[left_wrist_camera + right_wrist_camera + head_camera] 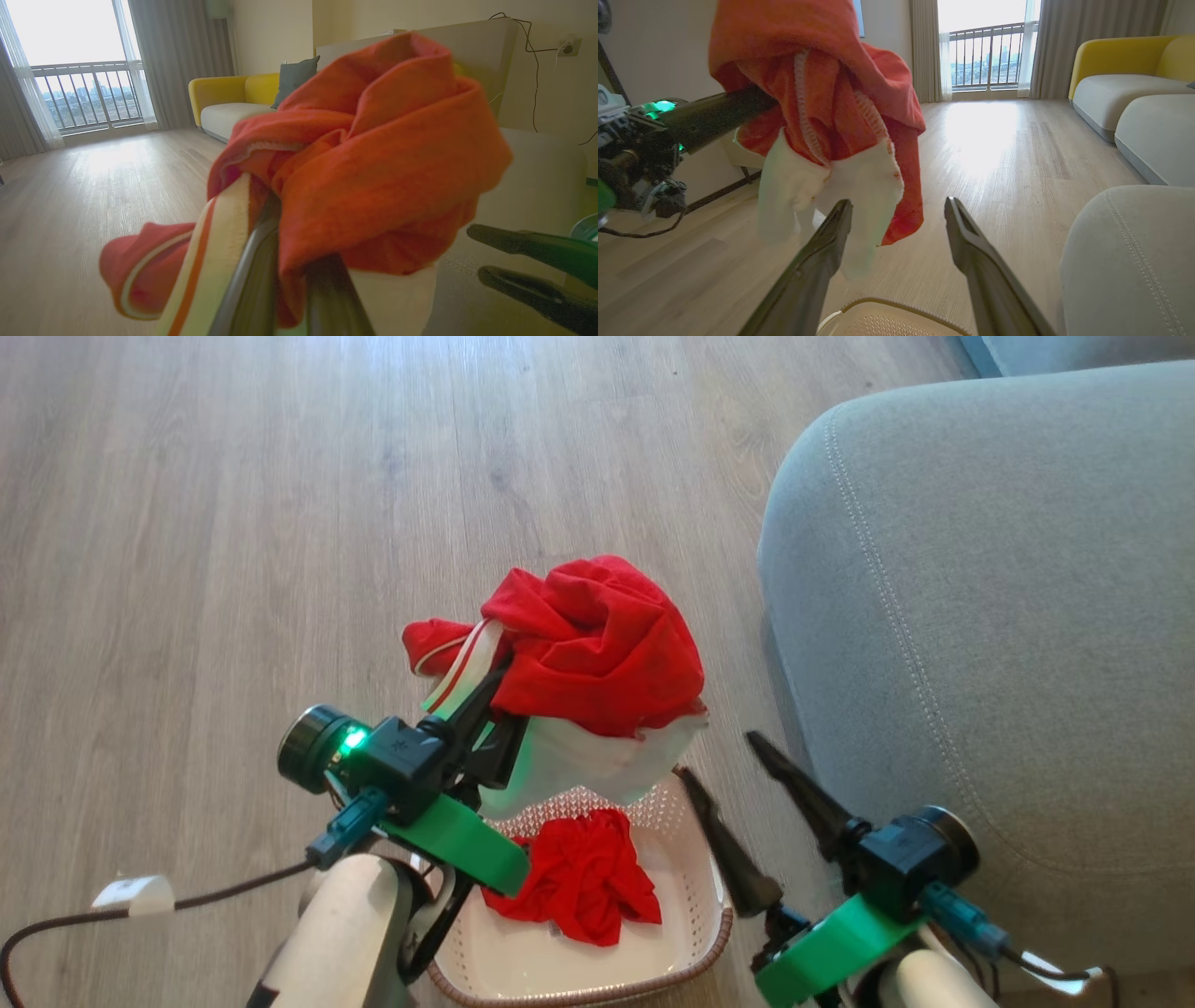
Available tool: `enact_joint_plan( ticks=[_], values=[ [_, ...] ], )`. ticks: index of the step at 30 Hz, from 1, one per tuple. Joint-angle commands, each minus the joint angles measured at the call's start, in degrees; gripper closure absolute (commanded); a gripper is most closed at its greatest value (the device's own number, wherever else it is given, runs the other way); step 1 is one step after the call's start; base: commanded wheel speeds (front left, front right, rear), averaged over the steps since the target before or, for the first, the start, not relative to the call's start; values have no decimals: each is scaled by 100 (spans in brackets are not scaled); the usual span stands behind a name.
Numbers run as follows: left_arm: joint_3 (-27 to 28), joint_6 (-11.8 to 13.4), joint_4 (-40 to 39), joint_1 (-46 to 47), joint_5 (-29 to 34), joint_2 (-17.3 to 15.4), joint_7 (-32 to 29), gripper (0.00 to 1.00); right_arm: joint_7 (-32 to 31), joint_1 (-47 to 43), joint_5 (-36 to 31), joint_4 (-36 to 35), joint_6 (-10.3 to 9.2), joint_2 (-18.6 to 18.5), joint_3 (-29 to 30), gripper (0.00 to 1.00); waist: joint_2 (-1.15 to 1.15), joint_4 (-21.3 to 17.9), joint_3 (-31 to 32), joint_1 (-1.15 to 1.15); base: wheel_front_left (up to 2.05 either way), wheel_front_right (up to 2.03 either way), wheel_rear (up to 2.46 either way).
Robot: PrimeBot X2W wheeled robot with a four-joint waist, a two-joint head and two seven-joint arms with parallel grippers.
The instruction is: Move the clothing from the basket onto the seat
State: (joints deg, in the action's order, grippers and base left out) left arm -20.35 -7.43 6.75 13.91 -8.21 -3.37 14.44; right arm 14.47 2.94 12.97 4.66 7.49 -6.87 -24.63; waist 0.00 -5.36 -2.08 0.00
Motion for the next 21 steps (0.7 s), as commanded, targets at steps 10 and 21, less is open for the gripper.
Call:
enact_joint_plan(
  ticks=[10,21],
  values=[
    [-270,-5,-73,380,9,-92,56,100,52,464,-202,-340,0,-133,-266,0,0,39,-83,0,0,0,0],
    [-910,-5,4,442,-97,-80,56,100,52,821,-259,21,0,-211,-461,0,0,166,-94,0,0,0,0]
  ],
)
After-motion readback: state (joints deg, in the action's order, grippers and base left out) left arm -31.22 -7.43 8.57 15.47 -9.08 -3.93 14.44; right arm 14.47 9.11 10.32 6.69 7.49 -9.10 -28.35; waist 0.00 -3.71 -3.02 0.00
